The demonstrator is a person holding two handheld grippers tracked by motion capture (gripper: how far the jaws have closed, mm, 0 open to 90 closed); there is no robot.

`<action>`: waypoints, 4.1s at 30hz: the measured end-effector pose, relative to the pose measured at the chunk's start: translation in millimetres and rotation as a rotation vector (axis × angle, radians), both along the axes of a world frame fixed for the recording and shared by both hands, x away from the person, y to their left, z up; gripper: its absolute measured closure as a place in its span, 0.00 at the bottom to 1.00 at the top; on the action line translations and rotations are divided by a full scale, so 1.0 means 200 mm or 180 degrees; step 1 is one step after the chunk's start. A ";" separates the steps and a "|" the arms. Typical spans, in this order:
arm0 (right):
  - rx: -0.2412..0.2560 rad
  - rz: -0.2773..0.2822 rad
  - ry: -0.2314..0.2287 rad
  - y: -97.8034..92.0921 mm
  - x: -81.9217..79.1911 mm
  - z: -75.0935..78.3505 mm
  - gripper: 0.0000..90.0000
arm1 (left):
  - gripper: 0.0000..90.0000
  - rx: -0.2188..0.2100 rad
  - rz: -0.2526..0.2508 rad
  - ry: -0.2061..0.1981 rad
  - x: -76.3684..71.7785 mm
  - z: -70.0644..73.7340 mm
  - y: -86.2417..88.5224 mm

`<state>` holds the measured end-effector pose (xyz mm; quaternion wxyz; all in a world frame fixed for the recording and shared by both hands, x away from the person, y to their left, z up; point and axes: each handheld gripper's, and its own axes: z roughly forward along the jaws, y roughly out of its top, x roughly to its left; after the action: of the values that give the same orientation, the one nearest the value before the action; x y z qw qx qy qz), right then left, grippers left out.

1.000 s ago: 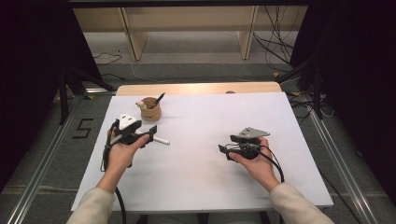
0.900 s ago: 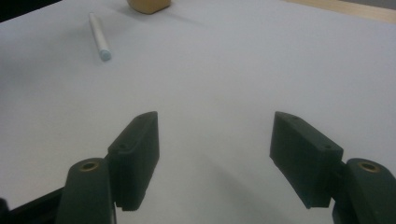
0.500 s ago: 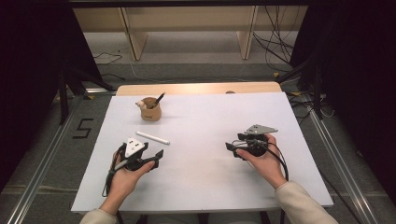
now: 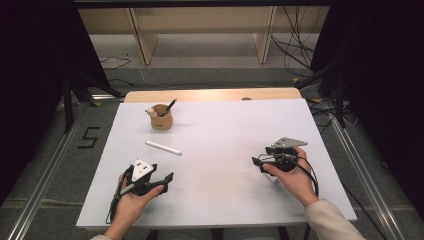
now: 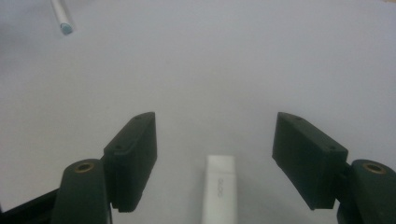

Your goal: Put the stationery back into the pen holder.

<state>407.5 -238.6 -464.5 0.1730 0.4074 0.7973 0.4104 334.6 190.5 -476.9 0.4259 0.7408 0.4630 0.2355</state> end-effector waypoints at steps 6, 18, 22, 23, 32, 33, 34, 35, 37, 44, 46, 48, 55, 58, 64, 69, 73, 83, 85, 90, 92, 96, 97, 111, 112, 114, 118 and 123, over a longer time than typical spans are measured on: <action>-0.0064 -0.0006 0.0028 -0.06 -0.07 -0.03 0.35 | 0.35 0.0004 0.0001 0.0002 0.00 0.00 0.00; -0.0196 -0.0095 0.0114 -0.14 -0.18 -0.06 0.38 | 0.35 0.0008 0.0005 0.0016 0.01 -0.01 0.00; -0.0253 -0.0108 0.0164 -0.15 -0.20 -0.08 0.41 | 0.35 0.0009 0.0010 0.0021 0.01 -0.01 0.00; -0.0262 -0.0110 0.0175 -0.15 -0.20 -0.08 0.41 | 0.35 0.0016 0.0006 0.0024 0.01 -0.01 0.00; -0.0363 -0.0134 0.0221 -0.15 -0.23 -0.11 0.47 | 0.35 0.0016 0.0005 0.0019 0.01 -0.01 0.00; -0.0372 -0.0133 0.0227 -0.15 -0.23 -0.11 0.47 | 0.35 0.0020 0.0007 0.0017 0.01 -0.01 0.00; -0.0382 -0.0129 0.0225 -0.15 -0.23 -0.11 0.47 | 0.35 0.0027 0.0000 0.0022 0.01 -0.01 0.00; -0.0383 -0.0134 0.0221 -0.15 -0.24 -0.11 0.48 | 0.35 0.0028 0.0000 0.0023 0.01 -0.01 0.00; -0.0394 -0.0144 0.0226 -0.14 -0.24 -0.11 0.49 | 0.35 0.0018 0.0005 0.0015 0.01 -0.01 0.00; -0.0455 -0.0139 0.0216 -0.14 -0.26 -0.12 0.52 | 0.35 0.0026 -0.0003 0.0020 0.01 -0.01 0.00; -0.0455 -0.0147 0.0213 -0.14 -0.26 -0.12 0.53 | 0.35 0.0029 -0.0004 0.0016 0.01 -0.01 0.00; -0.0459 -0.0144 0.0210 -0.14 -0.26 -0.12 0.55 | 0.35 0.0018 0.0001 0.0011 0.01 -0.01 0.00; -0.0466 -0.0143 0.0187 -0.13 -0.27 -0.13 0.59 | 0.35 0.0034 -0.0006 0.0018 0.01 -0.01 0.00; -0.0461 -0.0147 0.0194 -0.13 -0.27 -0.13 0.61 | 0.35 0.0030 -0.0003 0.0020 0.01 -0.01 0.00; -0.0416 -0.0176 0.0202 -0.13 -0.28 -0.13 0.66 | 0.35 0.0039 -0.0014 0.0025 0.01 -0.01 0.00; -0.0410 -0.0185 0.0211 -0.13 -0.28 -0.13 0.68 | 0.35 0.0047 -0.0022 0.0030 0.01 -0.01 0.00; -0.0412 -0.0183 0.0217 -0.13 -0.28 -0.13 0.71 | 0.35 0.0037 -0.0011 0.0016 0.01 -0.01 0.00; -0.0407 -0.0186 0.0232 -0.13 -0.28 -0.13 0.72 | 0.35 0.0041 -0.0018 0.0022 0.01 -0.01 0.00; -0.0403 -0.0185 0.0230 -0.13 -0.27 -0.13 0.72 | 0.35 0.0042 -0.0017 0.0021 0.01 -0.01 0.00; -0.0384 -0.0190 0.0239 -0.14 -0.27 -0.13 0.72 | 0.35 0.0040 -0.0019 0.0025 0.01 -0.02 0.00; -0.0379 -0.0195 0.0245 -0.14 -0.27 -0.13 0.72 | 0.35 0.0041 -0.0017 0.0024 0.01 -0.02 0.00; -0.0346 -0.0209 0.0257 -0.14 -0.27 -0.13 0.72 | 0.35 0.0044 -0.0013 0.0019 0.01 -0.02 0.00; -0.0335 -0.0218 0.0262 -0.14 -0.27 -0.13 0.72 | 0.35 0.0045 -0.0014 0.0018 0.01 -0.02 0.00; -0.0268 -0.0249 0.0271 -0.15 -0.27 -0.13 0.73 | 0.35 0.0049 -0.0016 0.0014 0.02 -0.02 0.00; -0.0271 -0.0248 0.0270 -0.15 -0.27 -0.12 0.73 | 0.35 0.0048 -0.0017 0.0014 0.02 -0.02 0.00; -0.0269 -0.0243 0.0273 -0.15 -0.27 -0.12 0.73 | 0.35 0.0051 -0.0018 0.0014 0.02 -0.02 0.00; -0.0231 -0.0242 0.0256 -0.15 -0.27 -0.12 0.73 | 0.35 0.0057 -0.0024 0.0015 0.02 -0.02 0.00; -0.0175 -0.0245 0.0235 -0.15 -0.27 -0.11 0.73 | 0.35 0.0060 -0.0026 0.0010 0.02 -0.02 0.00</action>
<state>353.8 -268.3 -486.6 0.1701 0.4477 0.7978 0.3661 337.8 189.8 -481.1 0.4192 0.7470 0.4584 0.2369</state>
